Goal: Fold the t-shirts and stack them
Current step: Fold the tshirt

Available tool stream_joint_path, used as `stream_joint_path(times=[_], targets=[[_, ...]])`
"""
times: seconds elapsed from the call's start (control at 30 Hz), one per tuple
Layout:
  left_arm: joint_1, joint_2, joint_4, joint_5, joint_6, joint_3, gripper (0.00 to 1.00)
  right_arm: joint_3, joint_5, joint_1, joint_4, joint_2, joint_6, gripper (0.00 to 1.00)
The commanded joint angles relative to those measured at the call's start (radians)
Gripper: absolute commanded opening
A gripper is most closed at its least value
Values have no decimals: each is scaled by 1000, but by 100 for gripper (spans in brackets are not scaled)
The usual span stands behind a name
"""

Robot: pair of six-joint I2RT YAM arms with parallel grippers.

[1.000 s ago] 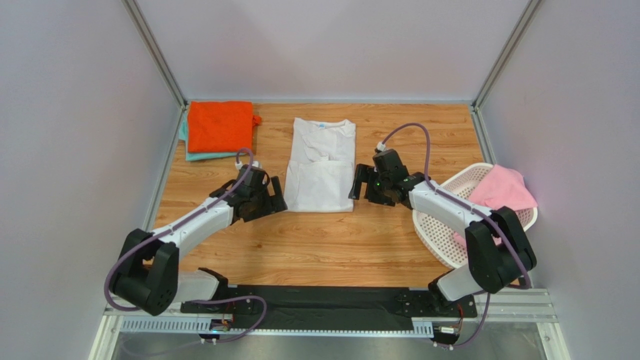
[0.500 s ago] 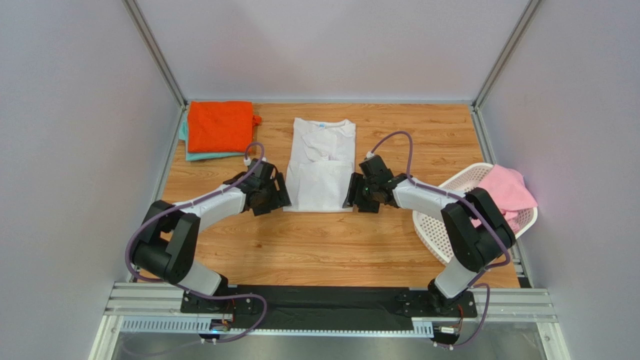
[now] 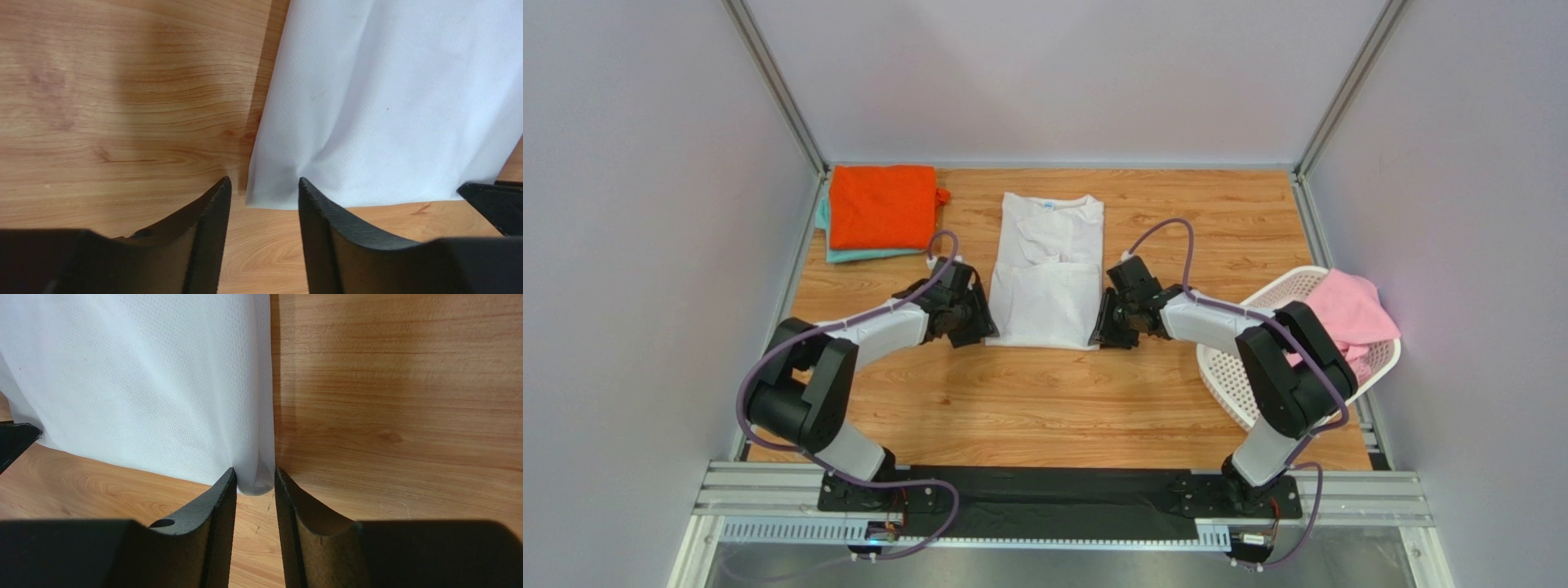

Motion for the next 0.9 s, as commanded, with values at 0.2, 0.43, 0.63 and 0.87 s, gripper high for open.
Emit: stream_joint_path(times=[0.2, 0.43, 0.63, 0.87], targets=[[0, 51, 37, 94, -19, -63, 24, -37, 10, 9, 25, 2, 20, 29], [0, 33, 14, 129, -10, -89, 0, -77, -7, 19, 19, -17, -1, 1], [-21, -183, -37, 147, -16, -210, 0, -131, -73, 42, -48, -124, -44, 0], [-63, -585, -228, 138, -7, -290, 0, -178, -267, 107, -212, -332, -104, 0]])
